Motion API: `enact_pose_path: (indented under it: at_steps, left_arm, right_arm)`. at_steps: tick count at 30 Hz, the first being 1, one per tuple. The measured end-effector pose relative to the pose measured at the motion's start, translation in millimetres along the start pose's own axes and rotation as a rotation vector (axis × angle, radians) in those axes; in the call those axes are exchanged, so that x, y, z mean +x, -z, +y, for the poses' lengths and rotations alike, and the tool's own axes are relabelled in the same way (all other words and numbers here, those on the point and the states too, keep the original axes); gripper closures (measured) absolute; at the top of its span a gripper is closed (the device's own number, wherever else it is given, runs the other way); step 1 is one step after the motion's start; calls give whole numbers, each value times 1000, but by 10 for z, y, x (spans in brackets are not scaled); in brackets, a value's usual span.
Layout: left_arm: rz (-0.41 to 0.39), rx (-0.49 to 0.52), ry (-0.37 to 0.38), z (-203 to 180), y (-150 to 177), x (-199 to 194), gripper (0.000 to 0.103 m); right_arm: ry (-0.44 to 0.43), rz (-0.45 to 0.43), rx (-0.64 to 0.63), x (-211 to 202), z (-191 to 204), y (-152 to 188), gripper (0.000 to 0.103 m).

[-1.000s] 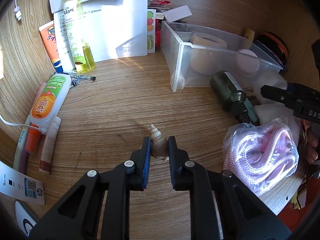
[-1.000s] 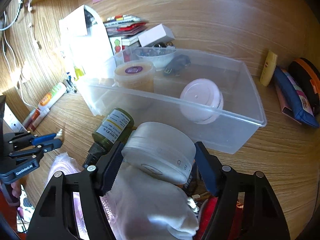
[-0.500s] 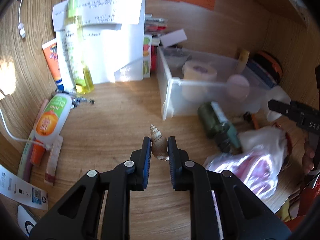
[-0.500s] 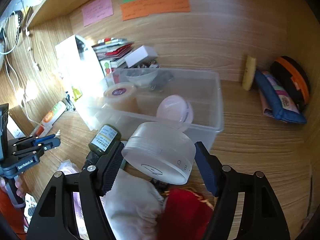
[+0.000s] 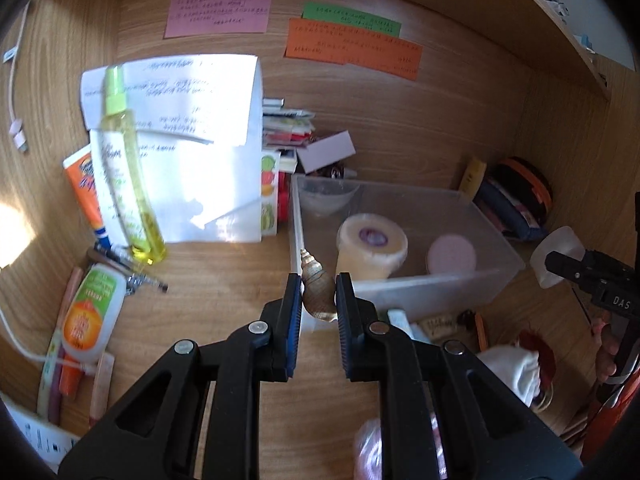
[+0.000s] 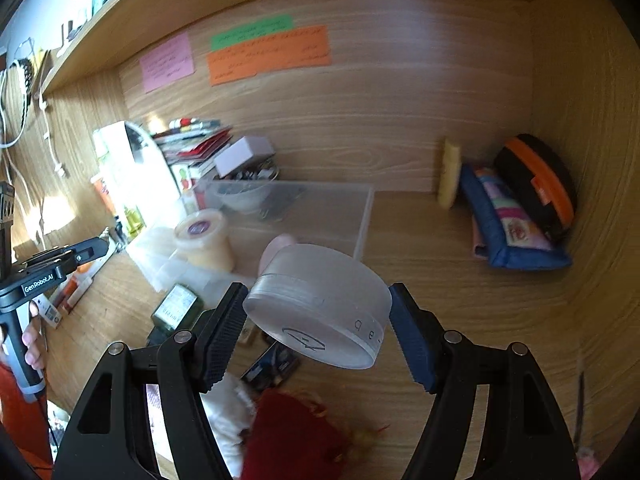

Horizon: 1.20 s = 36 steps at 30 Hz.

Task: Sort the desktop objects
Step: 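Carry the seashell and white container into the bin and open both tools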

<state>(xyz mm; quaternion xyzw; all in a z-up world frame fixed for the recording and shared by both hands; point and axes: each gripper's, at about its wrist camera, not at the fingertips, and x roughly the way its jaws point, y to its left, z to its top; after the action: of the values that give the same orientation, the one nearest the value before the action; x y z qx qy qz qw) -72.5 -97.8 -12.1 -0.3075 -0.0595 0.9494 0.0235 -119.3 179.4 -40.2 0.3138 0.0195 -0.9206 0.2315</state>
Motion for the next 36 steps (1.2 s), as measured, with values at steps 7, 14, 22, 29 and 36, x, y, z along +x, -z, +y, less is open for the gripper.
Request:
enact_pose_path:
  at_steps: [7, 14, 22, 29, 36]
  left_arm:
    - [-10, 35, -9, -87, -244, 143, 87]
    - [4, 52, 8, -114, -519, 366, 87]
    - [28, 83, 8, -193, -745, 662, 87]
    - [91, 76, 1, -179, -759, 1039, 87]
    - [118, 91, -30, -150, -672, 1228, 87]
  right_arm:
    - [-12, -20, -10, 83, -96, -266, 35]
    - [-25, -6, -36, 302, -83, -490, 35]
    - [-39, 36, -43, 623, -22, -710, 35]
    - [2, 93, -102, 1015, 106, -767, 35]
    - [25, 146, -143, 1321, 159, -663, 35]
